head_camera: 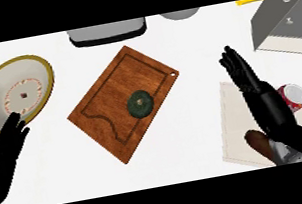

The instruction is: Pick the can from the placemat and place it in the tiered shelf

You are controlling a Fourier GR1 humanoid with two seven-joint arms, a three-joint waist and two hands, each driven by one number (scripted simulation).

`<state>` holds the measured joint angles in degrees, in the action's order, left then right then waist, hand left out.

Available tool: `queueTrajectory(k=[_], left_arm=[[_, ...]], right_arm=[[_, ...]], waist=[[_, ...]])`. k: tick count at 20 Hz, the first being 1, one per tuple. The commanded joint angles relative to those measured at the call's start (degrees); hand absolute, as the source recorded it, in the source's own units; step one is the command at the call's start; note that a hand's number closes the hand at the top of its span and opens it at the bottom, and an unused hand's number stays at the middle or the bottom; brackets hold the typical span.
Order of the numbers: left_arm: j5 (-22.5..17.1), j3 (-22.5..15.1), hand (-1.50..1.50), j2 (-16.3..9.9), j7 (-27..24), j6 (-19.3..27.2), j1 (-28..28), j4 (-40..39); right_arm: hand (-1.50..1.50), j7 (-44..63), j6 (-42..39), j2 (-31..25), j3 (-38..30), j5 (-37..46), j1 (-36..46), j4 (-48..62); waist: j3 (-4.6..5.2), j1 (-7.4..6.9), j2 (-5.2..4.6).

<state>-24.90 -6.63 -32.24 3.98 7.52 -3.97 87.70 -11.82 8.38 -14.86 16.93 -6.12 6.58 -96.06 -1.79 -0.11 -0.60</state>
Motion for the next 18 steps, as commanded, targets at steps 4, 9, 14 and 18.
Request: queueTrajectory(k=[4,9,14,18], left_arm=[[3.2,4.2,0.0,-2.1,-2.0,-1.0,-0.6,-3.2],[3.0,2.4,0.0,-0.1,-1.6,0.4,-0.8,-4.8],[7.0,1.6,0.0,5.2,-3.0,0.5,4.7,-12.1],[5.6,2.5,0.0,2.5,2.2,0.9,3.2,-3.6]], right_arm=[[1.5,5.0,-4.1,-4.5,-8.1,-3.4,3.6,3.4],[1.5,10.7,18.4,-9.9,-15.3,14.9,1.6,14.1],[-1.5,20.0,19.4,-2.3,-5.1,21.8,-0.4,4.4],[-1.5,31.0,22.4,-5.5,-0.9,33.6,-8.0,-5.4]], waist=[[1.8,-0.06,0.63],[2.09,1.53,0.53],[1.84,0.41,0.61],[1.9,0.84,0.96]])
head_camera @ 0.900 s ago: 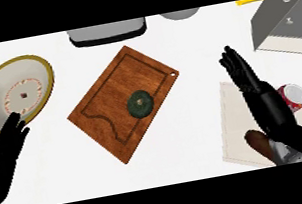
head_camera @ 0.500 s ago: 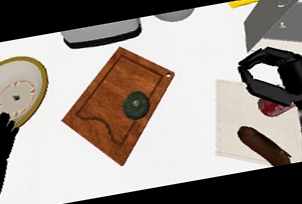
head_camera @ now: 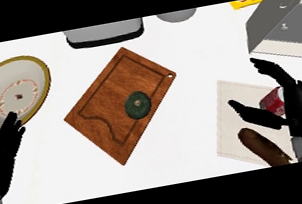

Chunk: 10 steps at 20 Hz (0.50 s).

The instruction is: Pick the can from the placemat and place it in the tiered shelf

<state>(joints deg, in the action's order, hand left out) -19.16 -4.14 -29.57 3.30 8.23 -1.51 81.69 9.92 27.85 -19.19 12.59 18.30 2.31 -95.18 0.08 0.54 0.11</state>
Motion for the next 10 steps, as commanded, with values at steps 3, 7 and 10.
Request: queueTrajectory(k=[3,7,10], left_arm=[[0.4,0.9,0.0,-0.3,0.5,-0.3,1.1,-1.2],[0.0,0.8,0.0,-0.3,-0.4,-1.8,-1.5,0.3],[1.4,0.5,0.0,1.3,-3.4,-0.9,-2.6,-1.3]], right_arm=[[-1.5,20.5,-3.3,-8.2,3.1,16.9,-1.1,-8.0],[-1.5,33.7,-13.9,-13.2,3.2,21.8,-1.0,-13.2],[-1.5,39.3,-24.6,-16.6,5.5,20.5,-0.9,-16.1]], waist=[[0.28,0.7,0.32],[0.21,0.04,0.36],[0.17,-0.29,0.19]])
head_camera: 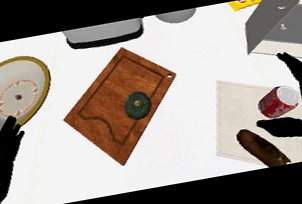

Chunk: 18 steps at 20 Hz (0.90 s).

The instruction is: Pick the can from the placemat and place it in the tiered shelf

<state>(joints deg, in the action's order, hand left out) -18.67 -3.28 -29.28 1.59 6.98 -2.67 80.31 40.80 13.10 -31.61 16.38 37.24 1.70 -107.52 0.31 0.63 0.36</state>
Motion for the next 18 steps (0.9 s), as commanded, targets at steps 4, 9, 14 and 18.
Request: queueTrajectory(k=[4,9,14,18], left_arm=[[1.1,-0.4,0.0,0.1,0.9,0.3,2.0,0.5],[3.6,-1.7,0.0,3.4,-0.6,1.7,2.7,-2.1],[3.2,0.2,0.0,2.5,0.2,-0.2,1.6,-0.4],[1.6,3.8,0.0,0.4,-0.7,-4.6,0.8,-1.9]], right_arm=[[-1.5,14.9,-25.7,-7.8,4.6,-3.6,5.5,-1.8],[-1.5,20.8,-36.3,-6.9,6.5,-6.4,11.1,-1.4],[-1.5,18.1,-40.0,-8.2,3.4,-7.3,11.7,2.5],[-1.5,15.6,-38.7,-5.9,4.4,-3.6,10.0,4.5]], waist=[[-0.05,-1.65,-0.48],[-0.21,-1.18,-0.49],[-0.28,-0.87,-0.36],[-0.3,-0.83,-0.34]])
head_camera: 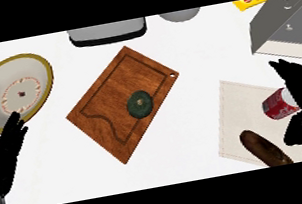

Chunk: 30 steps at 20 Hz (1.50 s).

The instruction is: Pick the can from the placemat and place it in the tiered shelf

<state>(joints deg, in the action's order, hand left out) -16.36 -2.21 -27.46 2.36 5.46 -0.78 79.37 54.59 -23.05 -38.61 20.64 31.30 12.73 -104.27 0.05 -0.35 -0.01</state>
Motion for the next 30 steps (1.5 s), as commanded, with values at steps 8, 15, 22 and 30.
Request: queueTrajectory(k=[8,15,22,30], left_arm=[[3.6,1.1,0.0,4.0,0.3,0.2,-2.4,2.9],[5.3,4.9,0.0,3.3,-0.5,-5.0,-0.2,-1.0],[8.6,4.3,0.0,8.2,2.4,-2.3,-2.1,4.7],[10.0,7.9,0.0,8.6,0.6,-6.6,0.3,-0.6]], right_arm=[[-1.5,-5.7,-3.3,3.6,-3.3,7.5,2.1,13.6],[-1.5,-18.0,0.7,5.1,-7.2,14.1,1.5,21.5],[-1.5,-22.0,1.2,8.4,-10.1,17.7,2.7,26.9],[1.5,-24.2,2.8,14.0,-12.4,20.7,-0.5,27.7]], waist=[[-0.07,-0.13,0.01],[-0.07,0.07,-0.04],[-0.08,-0.16,-0.03],[-0.06,0.25,-0.01]])
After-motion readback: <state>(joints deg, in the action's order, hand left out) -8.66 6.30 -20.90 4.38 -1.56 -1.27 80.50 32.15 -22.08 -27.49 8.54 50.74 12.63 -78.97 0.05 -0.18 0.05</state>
